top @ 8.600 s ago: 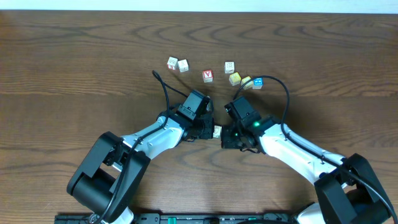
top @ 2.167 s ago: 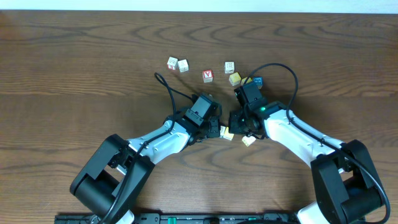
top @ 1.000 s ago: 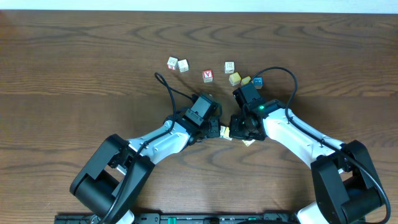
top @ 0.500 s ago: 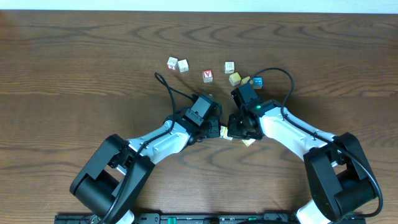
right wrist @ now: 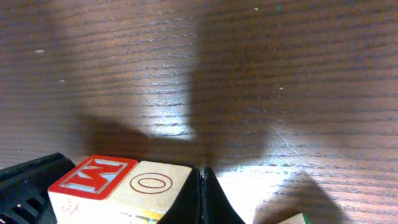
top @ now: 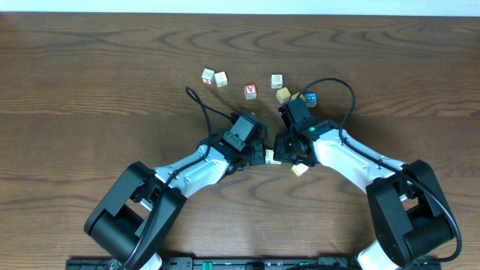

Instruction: Lift 3 blocks

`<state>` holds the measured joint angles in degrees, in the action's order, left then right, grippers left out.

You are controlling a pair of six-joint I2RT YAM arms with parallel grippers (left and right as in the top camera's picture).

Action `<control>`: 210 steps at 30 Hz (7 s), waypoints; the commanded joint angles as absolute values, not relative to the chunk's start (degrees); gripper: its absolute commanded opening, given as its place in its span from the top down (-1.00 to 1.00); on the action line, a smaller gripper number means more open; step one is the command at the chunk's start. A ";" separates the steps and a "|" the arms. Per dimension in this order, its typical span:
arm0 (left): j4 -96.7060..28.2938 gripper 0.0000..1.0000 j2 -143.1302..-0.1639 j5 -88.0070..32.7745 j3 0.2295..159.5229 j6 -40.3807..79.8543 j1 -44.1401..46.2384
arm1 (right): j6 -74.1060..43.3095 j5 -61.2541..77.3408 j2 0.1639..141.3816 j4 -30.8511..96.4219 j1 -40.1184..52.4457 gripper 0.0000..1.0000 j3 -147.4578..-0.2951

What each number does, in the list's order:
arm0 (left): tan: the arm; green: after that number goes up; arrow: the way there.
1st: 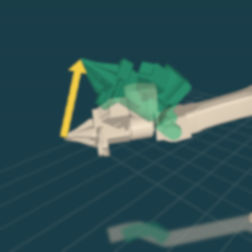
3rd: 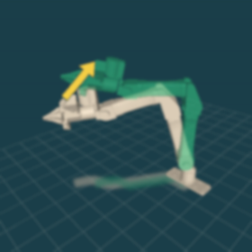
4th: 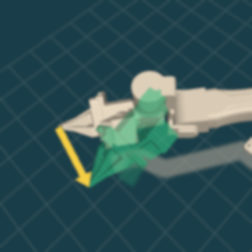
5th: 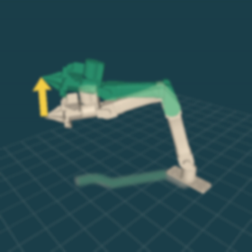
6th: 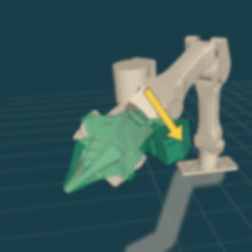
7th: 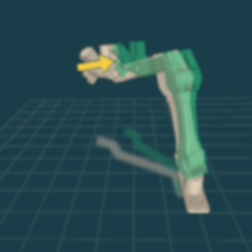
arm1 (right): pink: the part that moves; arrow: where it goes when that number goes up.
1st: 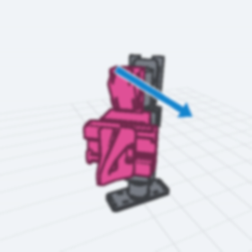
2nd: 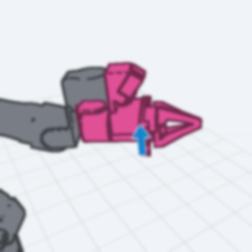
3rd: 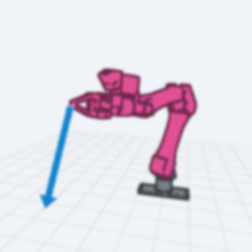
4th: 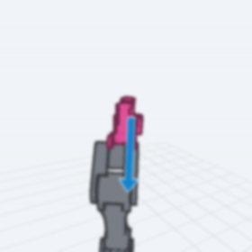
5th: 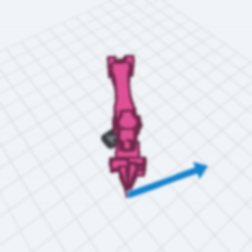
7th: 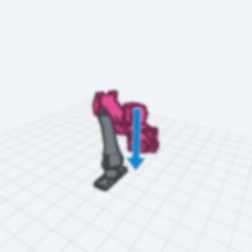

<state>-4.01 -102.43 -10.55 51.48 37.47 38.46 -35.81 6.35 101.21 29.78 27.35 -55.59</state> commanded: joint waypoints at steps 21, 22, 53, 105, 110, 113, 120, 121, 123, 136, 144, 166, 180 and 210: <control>-3.73 0.86 -102.89 -11.29 51.88 37.36 38.72 | -33.56 7.09 101.38 28.05 27.86 0.97 -55.37; -3.73 0.86 -102.89 -11.29 51.88 37.36 38.72 | -33.56 7.09 101.38 28.05 27.86 0.98 -55.37; -4.14 0.86 -102.89 -11.00 51.88 37.15 38.72 | -26.02 7.92 101.36 47.05 22.70 0.74 -66.85; -2.02 0.85 -102.89 -11.07 51.88 39.13 38.72 | -29.95 4.12 101.38 30.46 27.86 0.98 -57.25; -2.09 0.86 -102.89 -10.85 51.88 39.11 38.72 | -28.97 4.14 101.36 30.20 27.24 0.98 -57.71; -2.09 0.86 -102.89 -10.76 51.88 39.11 38.72 | -27.94 4.21 101.36 31.94 25.89 0.98 -59.18; -2.55 0.85 -102.89 -9.56 51.86 39.11 38.72 | -25.17 4.58 101.36 40.27 21.89 0.98 -65.10; -2.57 0.86 -102.89 -9.56 51.86 39.11 38.72 | -24.53 4.84 101.36 41.87 21.32 0.98 -66.04; -2.72 0.86 -102.89 -9.56 51.86 39.09 38.72 | -23.51 5.04 101.36 45.69 20.23 0.98 -67.88; -2.76 0.86 -102.89 -9.56 51.86 39.09 38.72 | -14.85 11.03 101.36 70.32 19.70 0.98 -69.89; -3.57 0.86 -102.89 -9.56 51.86 39.11 38.72 | -16.71 10.79 101.38 66.17 21.41 0.98 -63.31; -3.60 0.85 -102.89 -9.56 51.86 39.09 38.72 | -25.91 8.38 101.38 45.39 19.90 0.98 -56.55; -3.60 0.86 -102.89 -9.56 51.86 39.09 38.72 | -27.20 8.51 101.36 43.94 19.90 0.98 -56.75; -3.77 0.85 -102.89 -9.56 51.86 39.09 38.72 | -27.05 9.63 101.38 46.00 22.92 0.98 -58.70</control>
<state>-3.60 -102.43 -10.33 51.48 39.00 38.48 -25.54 11.40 101.25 46.24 22.48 -58.85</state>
